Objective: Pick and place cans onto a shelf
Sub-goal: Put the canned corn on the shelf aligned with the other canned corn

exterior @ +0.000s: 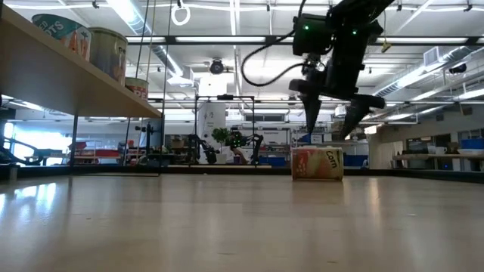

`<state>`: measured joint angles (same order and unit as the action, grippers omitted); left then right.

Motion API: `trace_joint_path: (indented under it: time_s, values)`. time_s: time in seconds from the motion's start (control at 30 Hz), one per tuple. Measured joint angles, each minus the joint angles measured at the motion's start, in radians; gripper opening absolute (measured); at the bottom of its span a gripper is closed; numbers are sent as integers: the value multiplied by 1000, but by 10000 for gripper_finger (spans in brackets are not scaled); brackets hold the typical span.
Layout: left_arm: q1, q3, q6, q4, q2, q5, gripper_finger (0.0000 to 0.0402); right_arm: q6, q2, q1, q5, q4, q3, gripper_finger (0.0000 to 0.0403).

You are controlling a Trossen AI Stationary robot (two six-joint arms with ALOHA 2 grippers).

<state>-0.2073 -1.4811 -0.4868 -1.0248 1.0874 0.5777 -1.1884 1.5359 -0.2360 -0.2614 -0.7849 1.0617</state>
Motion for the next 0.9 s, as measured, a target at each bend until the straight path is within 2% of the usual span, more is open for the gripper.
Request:
trace_joint_path:
  time_s: [0.17,0.27,0.33,0.5,0.63,0.77,0.9]
  values:
    - [0,0,-1,11,0,0,345,664,2,-66,40,13,20,350]
    - [0,0,-1,29,1,5,345,967,2,-125,73,3,18,356]
    - [3,0,-1,49,6,28,345,1102,2,-166,124,2,6,365]
    - [14,0,1,130,24,105,345,1282,2,-248,223,20,-62,395]
    - [39,0,-4,191,47,118,345,1383,3,-292,249,151,-131,396]
    - [62,0,-26,237,81,118,345,1424,3,-315,250,322,-177,398]
    - [70,0,-37,267,116,117,345,1399,13,-325,285,402,-186,398]
